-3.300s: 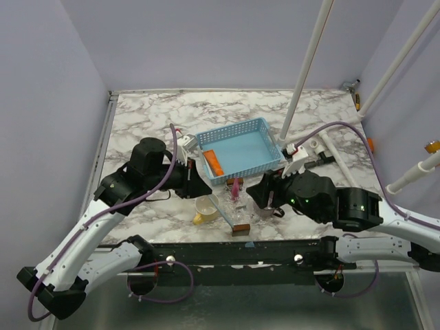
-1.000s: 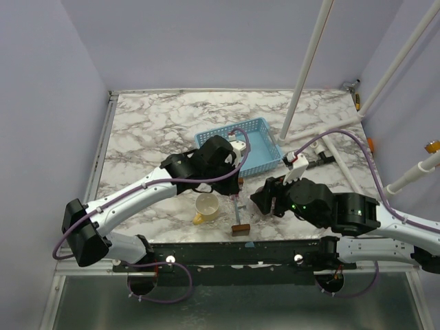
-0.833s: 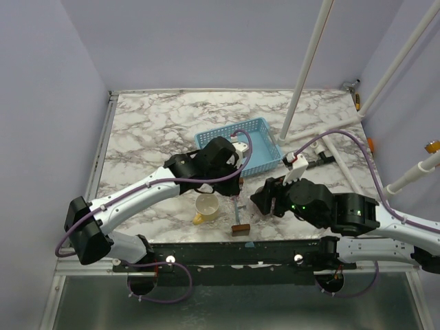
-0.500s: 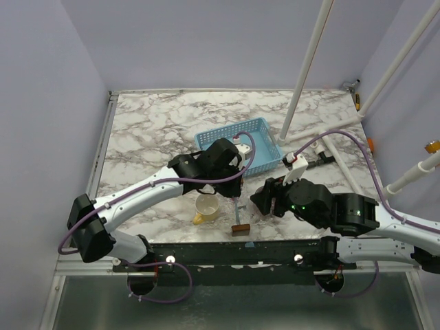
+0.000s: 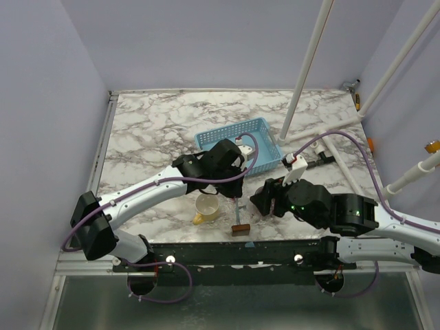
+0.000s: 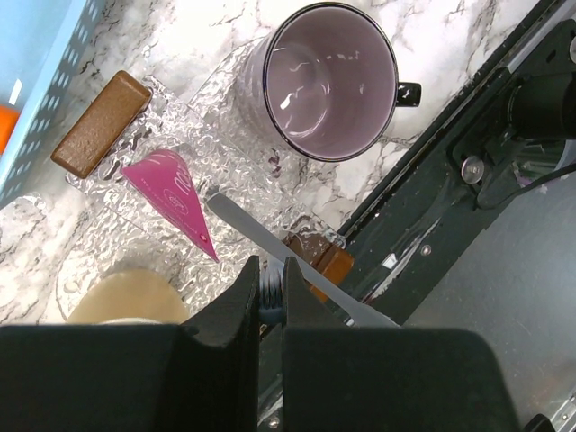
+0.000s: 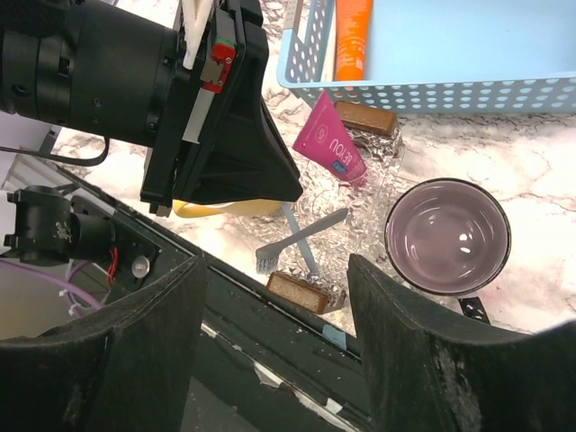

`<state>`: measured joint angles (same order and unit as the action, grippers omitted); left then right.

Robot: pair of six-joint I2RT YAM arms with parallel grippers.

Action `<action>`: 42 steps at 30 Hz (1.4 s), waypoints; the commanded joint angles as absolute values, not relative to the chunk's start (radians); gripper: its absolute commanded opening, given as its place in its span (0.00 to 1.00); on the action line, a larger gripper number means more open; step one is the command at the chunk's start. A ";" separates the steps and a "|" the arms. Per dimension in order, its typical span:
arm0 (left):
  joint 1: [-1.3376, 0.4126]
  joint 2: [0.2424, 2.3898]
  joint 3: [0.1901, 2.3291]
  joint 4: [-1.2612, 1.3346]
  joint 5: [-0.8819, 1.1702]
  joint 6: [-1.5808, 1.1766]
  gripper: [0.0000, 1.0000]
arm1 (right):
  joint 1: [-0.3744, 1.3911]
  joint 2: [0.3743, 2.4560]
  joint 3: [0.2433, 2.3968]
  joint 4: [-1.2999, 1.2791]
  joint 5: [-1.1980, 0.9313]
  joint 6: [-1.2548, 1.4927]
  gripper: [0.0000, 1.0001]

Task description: Prepare toiletry sets of a toothbrush and toothpaste on the tray

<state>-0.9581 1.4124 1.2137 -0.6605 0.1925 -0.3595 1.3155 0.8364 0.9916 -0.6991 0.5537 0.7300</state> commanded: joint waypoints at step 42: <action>-0.964 1.469 1.207 -0.655 0.135 -0.352 0.14 | 1.319 0.840 0.971 -0.716 0.544 0.749 0.69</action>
<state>-0.9577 1.4460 1.2133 -0.6136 0.1619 -0.3614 1.3155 0.8417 0.9890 -0.6991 0.5507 0.7338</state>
